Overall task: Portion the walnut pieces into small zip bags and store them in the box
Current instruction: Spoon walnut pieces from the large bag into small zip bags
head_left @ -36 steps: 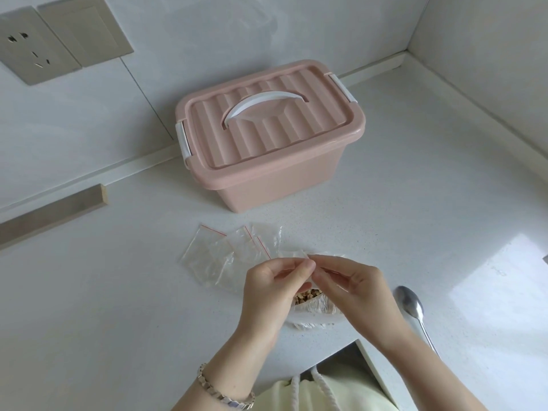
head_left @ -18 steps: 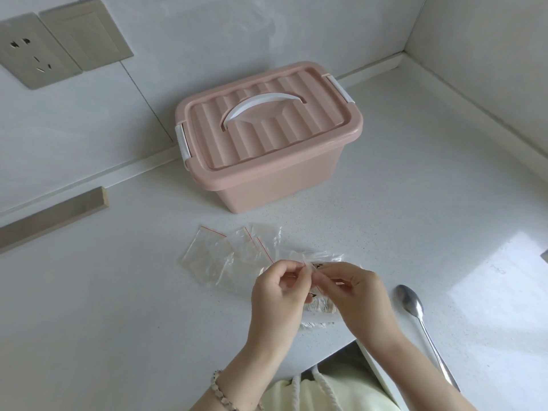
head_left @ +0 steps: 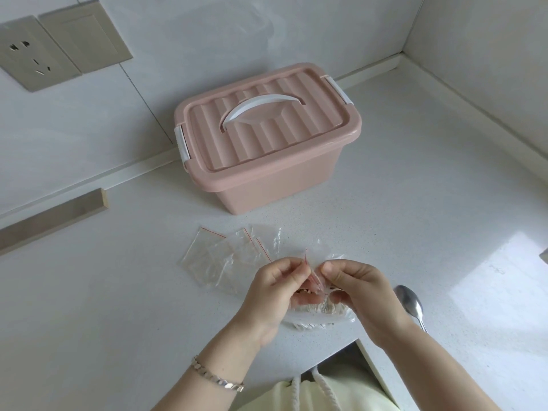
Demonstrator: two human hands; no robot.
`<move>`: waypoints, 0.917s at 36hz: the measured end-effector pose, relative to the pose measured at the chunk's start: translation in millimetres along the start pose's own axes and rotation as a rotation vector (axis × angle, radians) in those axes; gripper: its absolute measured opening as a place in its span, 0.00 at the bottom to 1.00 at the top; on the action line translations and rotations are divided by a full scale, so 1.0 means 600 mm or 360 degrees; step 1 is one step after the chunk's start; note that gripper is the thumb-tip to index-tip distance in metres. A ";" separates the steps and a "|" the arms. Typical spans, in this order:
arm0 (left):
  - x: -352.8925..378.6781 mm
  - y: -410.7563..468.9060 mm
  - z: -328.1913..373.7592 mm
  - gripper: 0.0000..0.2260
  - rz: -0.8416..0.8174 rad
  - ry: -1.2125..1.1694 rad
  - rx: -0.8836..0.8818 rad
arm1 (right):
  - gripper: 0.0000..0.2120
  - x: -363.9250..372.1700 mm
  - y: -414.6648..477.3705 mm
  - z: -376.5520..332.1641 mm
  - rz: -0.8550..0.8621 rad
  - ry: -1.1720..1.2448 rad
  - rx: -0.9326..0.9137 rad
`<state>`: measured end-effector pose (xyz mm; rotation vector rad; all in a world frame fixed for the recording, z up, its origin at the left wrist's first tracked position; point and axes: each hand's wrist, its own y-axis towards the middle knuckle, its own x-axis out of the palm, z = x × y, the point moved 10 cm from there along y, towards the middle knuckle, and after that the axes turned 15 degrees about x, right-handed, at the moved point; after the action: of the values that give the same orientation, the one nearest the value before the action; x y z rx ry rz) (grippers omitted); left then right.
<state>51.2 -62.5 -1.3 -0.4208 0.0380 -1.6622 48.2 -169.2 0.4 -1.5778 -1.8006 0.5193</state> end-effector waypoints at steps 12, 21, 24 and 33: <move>-0.019 -0.001 0.094 0.21 0.0014 0.2436 0.0768 | 0.05 -0.008 -0.022 -0.038 0.0971 -0.1283 -0.0592; 0.019 -0.016 0.089 0.23 -0.0506 0.1391 0.1044 | 0.07 -0.012 -0.016 -0.034 0.0624 -0.0682 -0.0247; 0.028 -0.017 0.079 0.35 -0.0647 0.1464 0.1022 | 0.07 -0.003 -0.020 -0.040 0.0465 -0.0626 -0.0240; 0.028 -0.006 0.063 0.32 -0.0568 0.1450 0.0936 | 0.11 -0.011 -0.023 -0.047 0.0401 -0.0549 -0.0230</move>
<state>57.7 -70.2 39.2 0.8308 0.1494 -1.9885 58.7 -182.3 28.0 -1.9228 -1.9331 0.8384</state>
